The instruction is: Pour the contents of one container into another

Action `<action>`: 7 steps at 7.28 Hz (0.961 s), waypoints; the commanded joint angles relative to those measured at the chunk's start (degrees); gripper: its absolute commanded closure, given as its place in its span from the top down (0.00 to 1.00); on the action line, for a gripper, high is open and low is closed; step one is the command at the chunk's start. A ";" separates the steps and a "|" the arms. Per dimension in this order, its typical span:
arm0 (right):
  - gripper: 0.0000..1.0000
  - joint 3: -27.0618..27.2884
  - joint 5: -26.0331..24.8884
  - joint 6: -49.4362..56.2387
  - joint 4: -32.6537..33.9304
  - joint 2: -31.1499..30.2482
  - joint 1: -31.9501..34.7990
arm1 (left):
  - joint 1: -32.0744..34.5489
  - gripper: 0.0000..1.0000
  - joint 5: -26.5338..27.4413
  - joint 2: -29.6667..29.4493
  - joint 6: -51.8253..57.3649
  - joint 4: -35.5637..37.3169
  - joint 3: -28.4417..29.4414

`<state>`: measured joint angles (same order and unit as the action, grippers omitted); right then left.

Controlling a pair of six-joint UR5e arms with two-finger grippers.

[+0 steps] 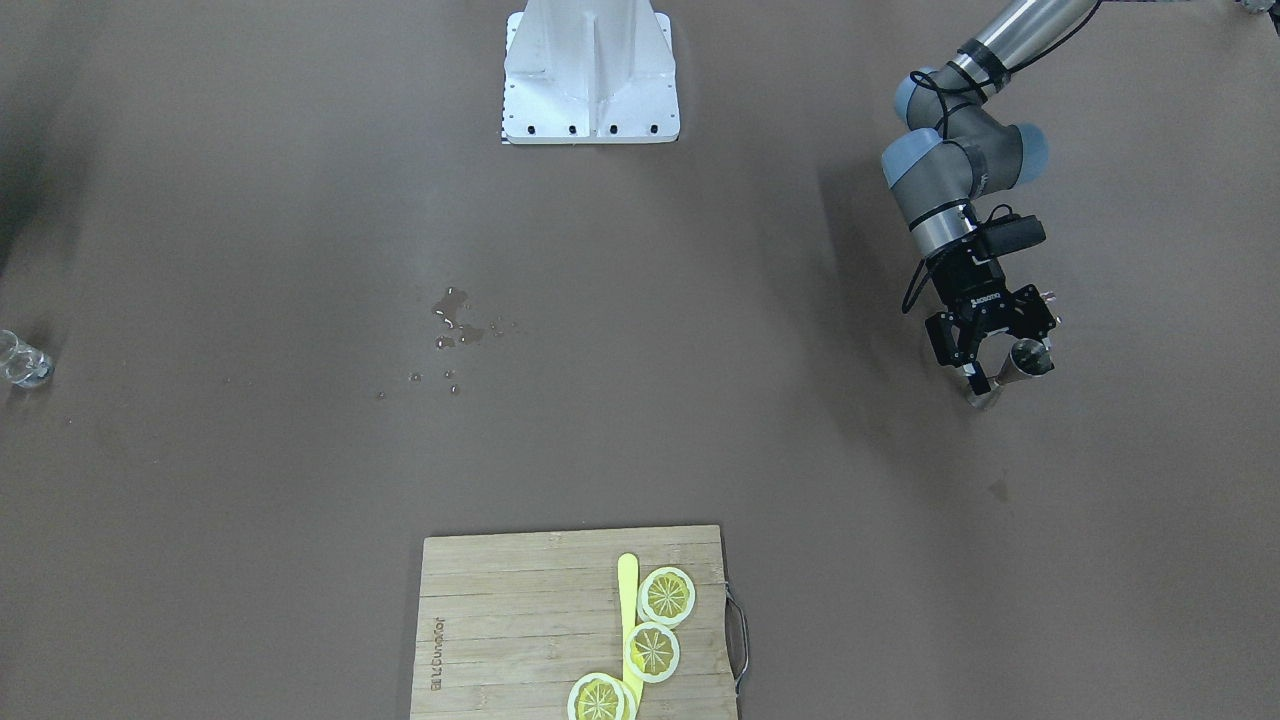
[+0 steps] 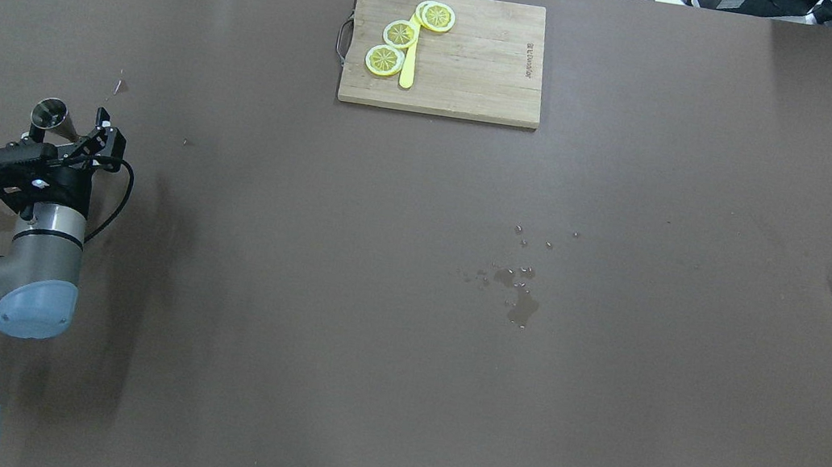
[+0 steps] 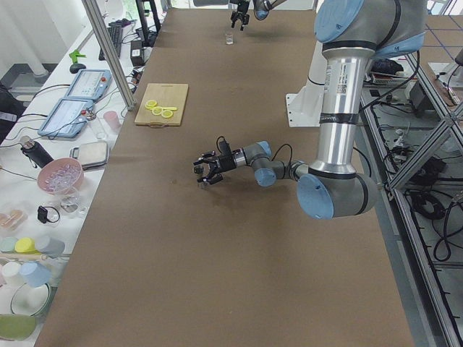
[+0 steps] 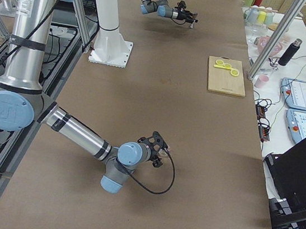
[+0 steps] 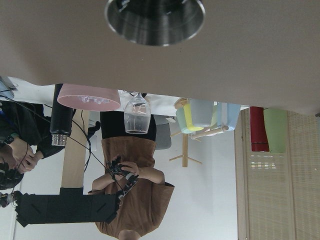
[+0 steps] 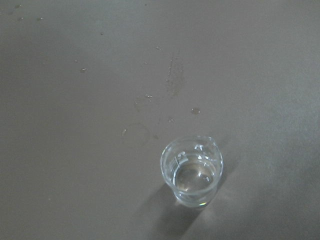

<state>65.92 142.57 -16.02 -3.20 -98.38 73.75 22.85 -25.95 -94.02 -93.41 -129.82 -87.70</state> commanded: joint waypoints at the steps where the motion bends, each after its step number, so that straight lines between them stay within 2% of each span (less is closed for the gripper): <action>1: 1.00 0.96 0.69 0.19 4.50 -0.76 0.69 | 0.00 0.96 -0.16 4.18 0.07 3.15 -6.22; 3: 1.00 0.87 0.78 0.19 9.07 -1.11 1.39 | 0.00 0.96 -0.51 6.91 0.15 7.19 -11.76; 5: 1.00 3.05 1.39 0.11 18.27 -0.84 4.10 | 0.26 0.96 -4.26 10.08 -0.11 18.75 -24.03; 7: 1.00 5.09 2.71 0.11 26.98 -0.84 5.26 | 1.92 0.96 -7.78 9.91 3.11 24.42 -28.64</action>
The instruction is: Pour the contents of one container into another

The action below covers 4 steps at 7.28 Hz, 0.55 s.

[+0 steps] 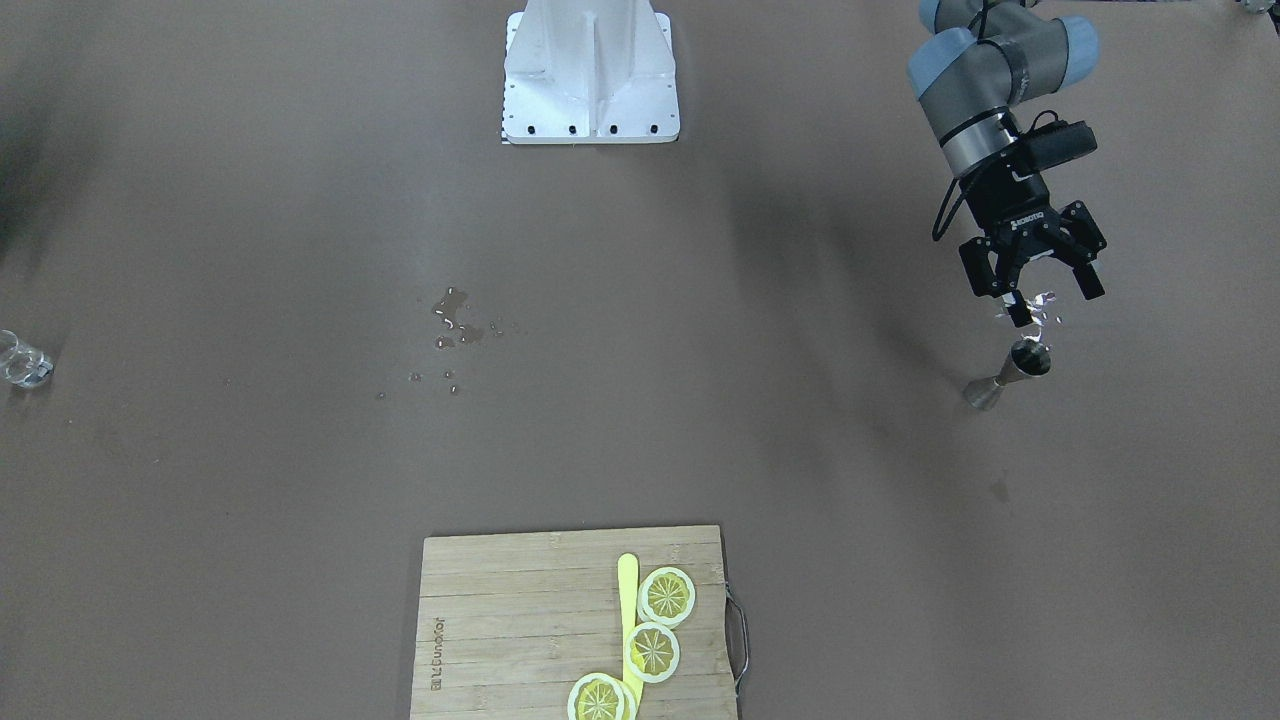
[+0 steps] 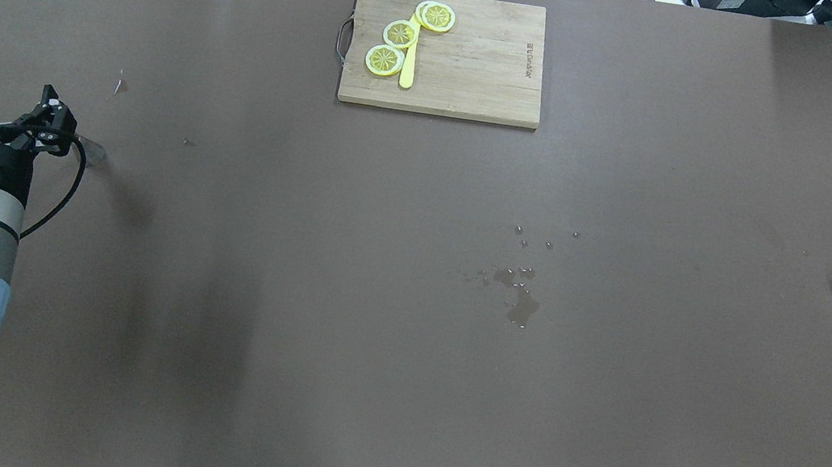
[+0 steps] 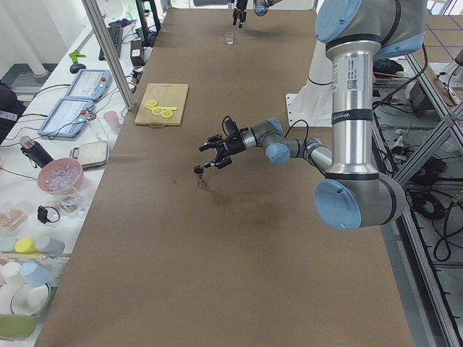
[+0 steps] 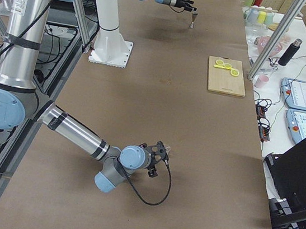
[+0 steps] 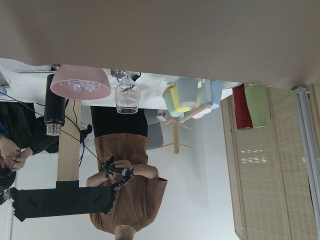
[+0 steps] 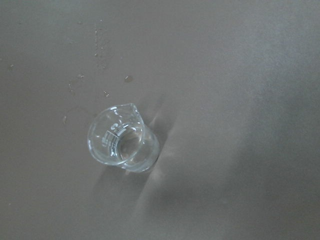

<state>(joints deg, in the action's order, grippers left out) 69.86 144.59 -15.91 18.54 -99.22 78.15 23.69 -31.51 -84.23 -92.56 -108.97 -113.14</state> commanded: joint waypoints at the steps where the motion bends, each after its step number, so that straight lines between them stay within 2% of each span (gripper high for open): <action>1: 1.00 1.07 0.70 0.00 7.11 -0.01 1.13 | 1.79 0.96 -5.11 -0.40 7.34 3.68 -5.06; 2: 1.00 1.50 0.00 0.00 9.56 0.17 1.13 | 1.88 0.96 -8.36 -1.36 12.96 3.59 -5.86; 3: 1.00 3.51 -0.88 0.00 14.98 0.17 0.96 | 2.32 0.96 -13.00 -5.03 16.85 3.42 -6.30; 4: 1.00 5.44 -1.93 0.00 19.65 -0.36 0.87 | 2.50 0.97 -14.01 -7.50 17.93 3.59 -7.09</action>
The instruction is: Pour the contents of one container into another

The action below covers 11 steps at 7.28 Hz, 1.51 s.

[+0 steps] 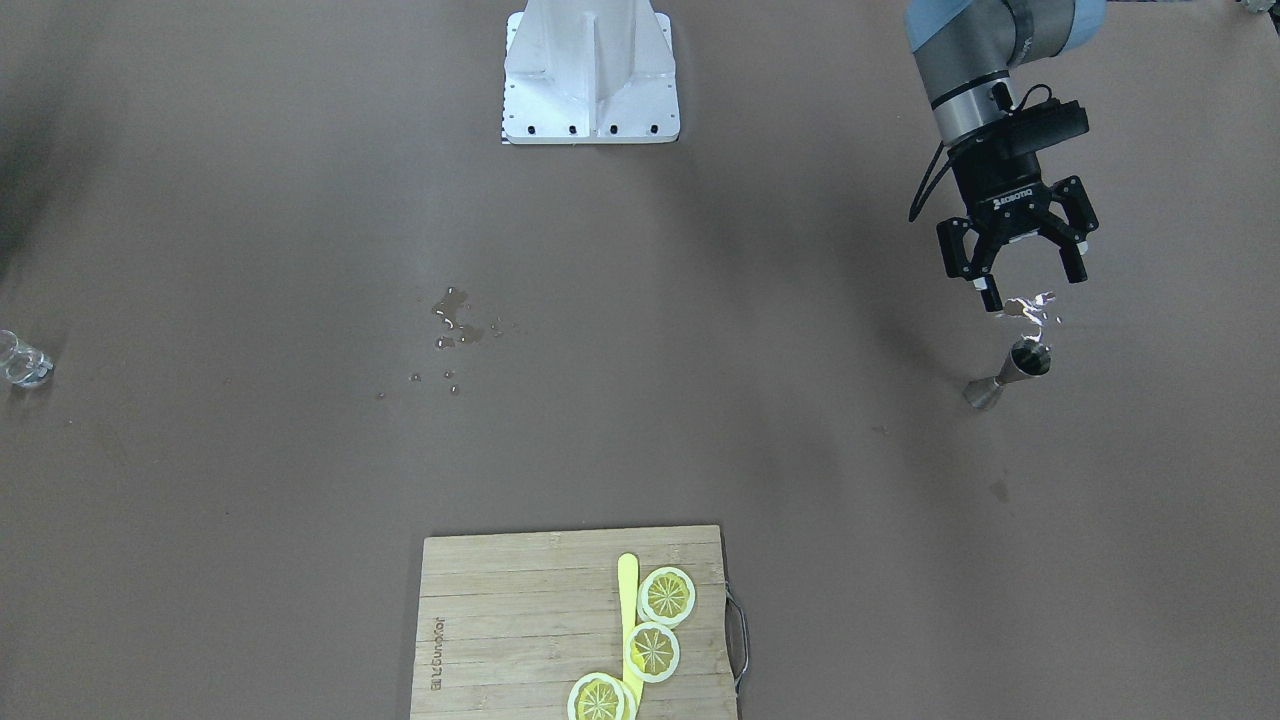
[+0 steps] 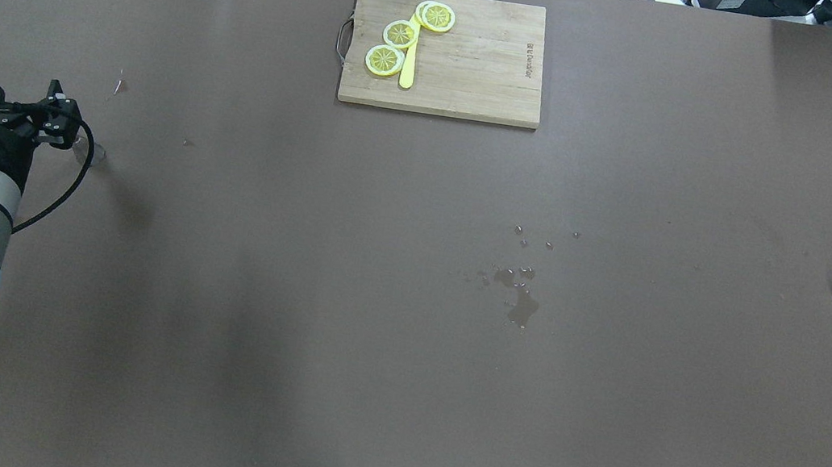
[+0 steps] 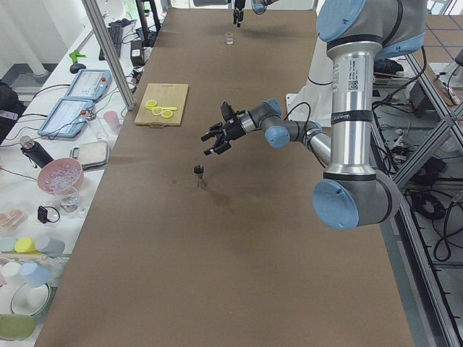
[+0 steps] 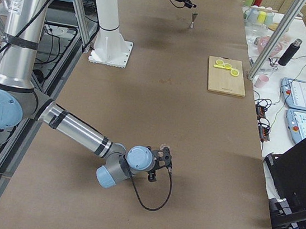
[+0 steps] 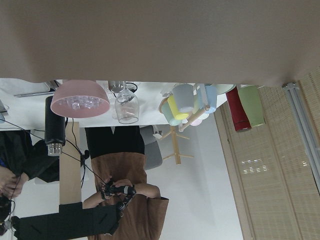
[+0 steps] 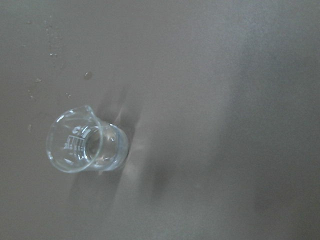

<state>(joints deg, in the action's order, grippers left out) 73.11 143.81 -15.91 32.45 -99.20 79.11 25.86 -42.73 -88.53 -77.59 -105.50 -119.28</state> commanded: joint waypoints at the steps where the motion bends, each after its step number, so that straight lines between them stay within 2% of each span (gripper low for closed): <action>1: 1.00 2.82 -1.07 0.00 9.35 -0.38 0.34 | 0.25 0.97 -4.10 -5.32 7.06 0.12 -2.17; 3: 1.00 5.45 -1.68 0.35 16.21 -1.69 0.96 | 1.12 0.97 -9.97 -16.27 23.28 1.94 -2.10; 4: 1.00 6.42 -4.21 0.61 17.72 -2.31 0.96 | 2.08 0.97 -14.70 -20.24 29.45 5.79 -1.58; 5: 1.00 7.30 -5.80 0.88 21.65 -2.22 0.96 | 3.31 0.97 -19.62 -21.76 33.69 7.13 -1.48; 7: 1.00 15.17 -10.79 4.81 38.38 -1.88 1.22 | 8.74 0.97 -34.70 -22.47 40.54 7.24 -1.22; 8: 1.00 18.53 -13.61 9.10 44.48 -1.87 5.05 | 11.99 0.97 -40.44 -22.39 43.81 7.24 -1.22; 9: 1.00 19.26 -15.21 12.97 45.50 -2.31 5.61 | 15.85 0.97 -45.63 -21.78 48.28 7.24 -1.13; 11: 1.00 20.40 -15.05 13.54 46.04 -3.19 6.32 | 24.72 0.97 -57.48 -21.16 55.57 10.55 -0.43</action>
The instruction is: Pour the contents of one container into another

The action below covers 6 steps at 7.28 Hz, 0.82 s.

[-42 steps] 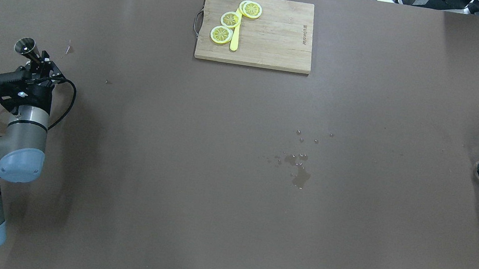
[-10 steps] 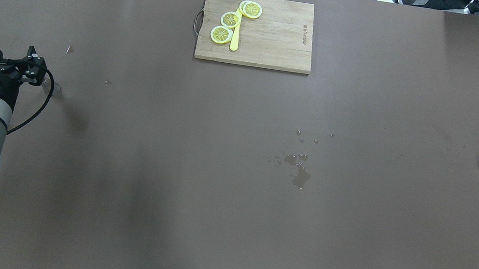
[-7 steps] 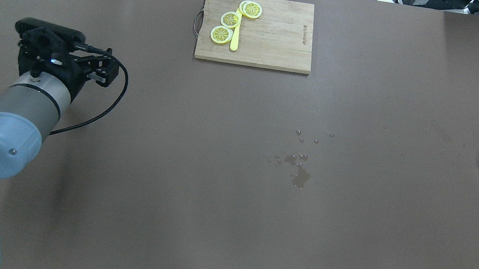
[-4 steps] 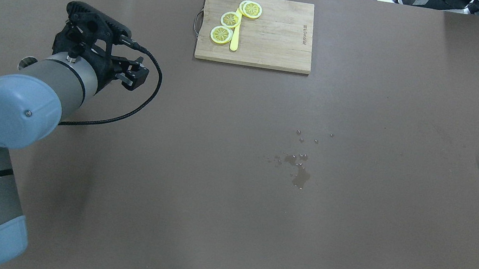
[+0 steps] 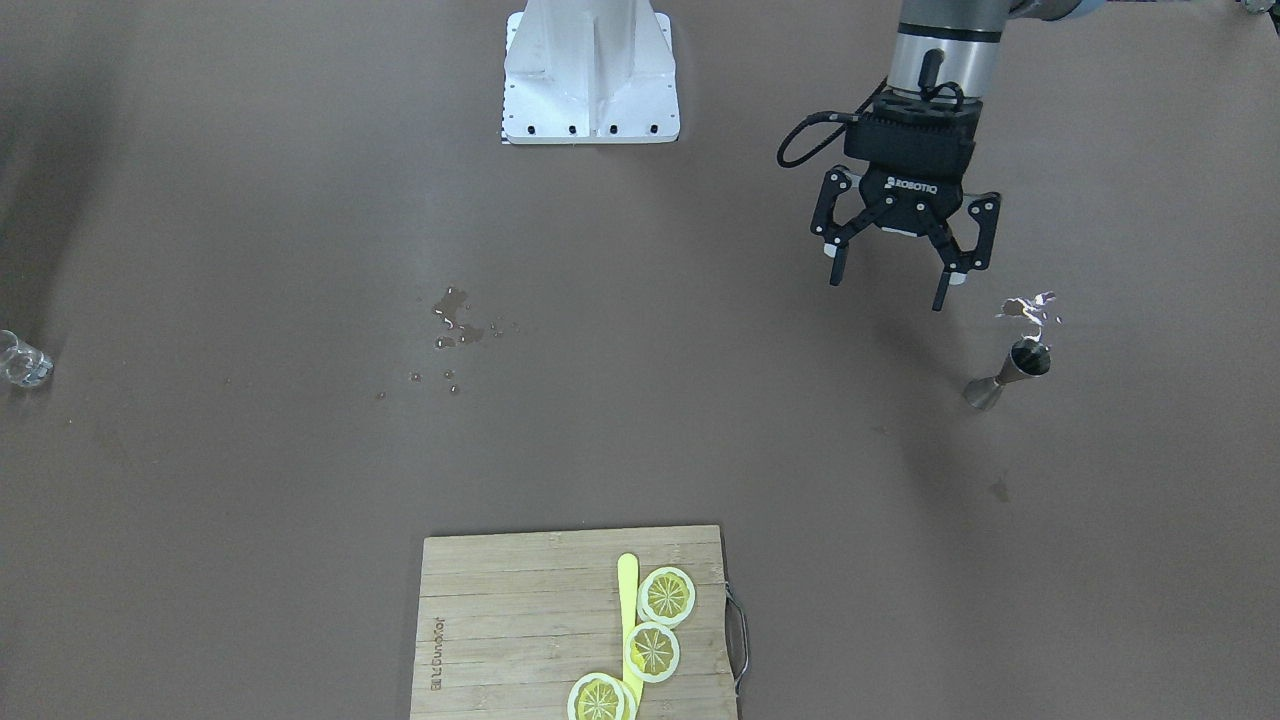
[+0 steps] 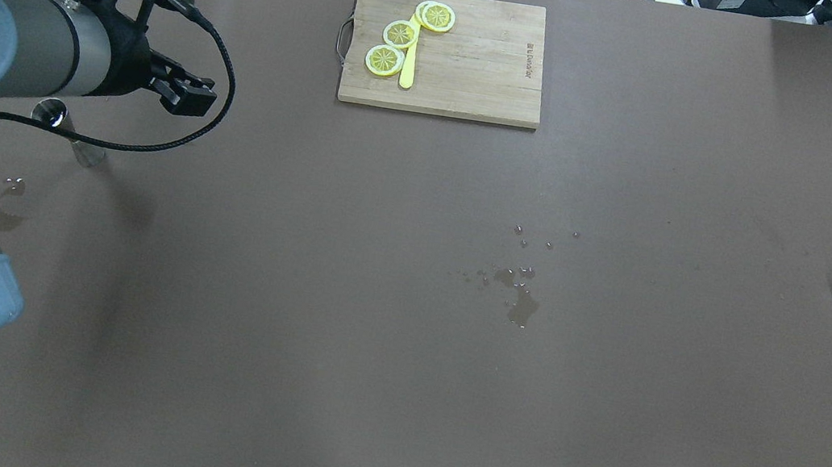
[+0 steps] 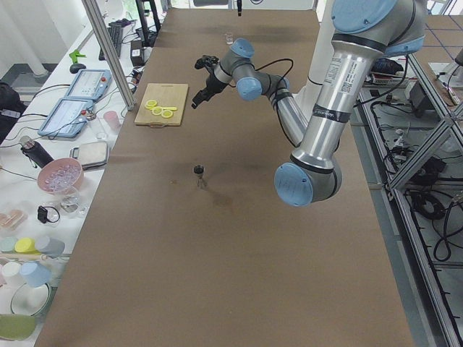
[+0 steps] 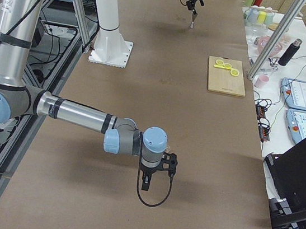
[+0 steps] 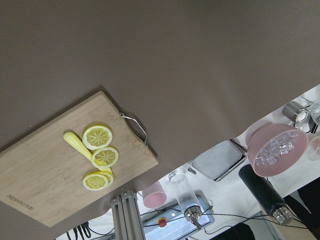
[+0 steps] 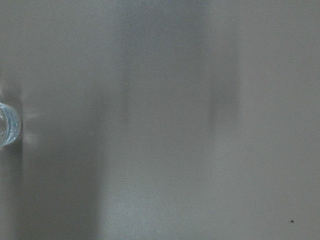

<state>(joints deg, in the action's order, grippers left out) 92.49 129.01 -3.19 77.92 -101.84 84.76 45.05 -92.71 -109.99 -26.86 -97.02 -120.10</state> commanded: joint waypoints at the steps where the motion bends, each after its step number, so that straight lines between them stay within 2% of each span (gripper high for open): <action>1: 1.00 2.33 0.62 0.90 0.74 -0.82 0.67 | 10.36 0.97 -12.62 0.47 8.89 2.62 2.04; 3: 1.00 3.57 2.63 0.64 0.83 -1.96 0.67 | 19.07 0.97 -23.34 4.06 15.85 2.62 5.47; 4: 1.00 4.01 6.48 0.38 0.74 -2.48 1.89 | 24.24 0.97 -29.57 5.90 18.23 1.93 8.88; 5: 1.00 4.10 6.17 -0.50 0.56 -1.97 1.90 | 29.78 0.97 -35.46 6.01 23.21 2.70 12.13; 6: 1.00 4.71 6.86 -4.16 0.48 -1.88 1.90 | 34.01 0.97 -36.21 8.45 24.74 2.97 13.91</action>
<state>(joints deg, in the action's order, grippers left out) 96.62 134.89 -4.24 78.54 -103.86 86.50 73.07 -125.24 -103.75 -5.49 -94.44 -109.16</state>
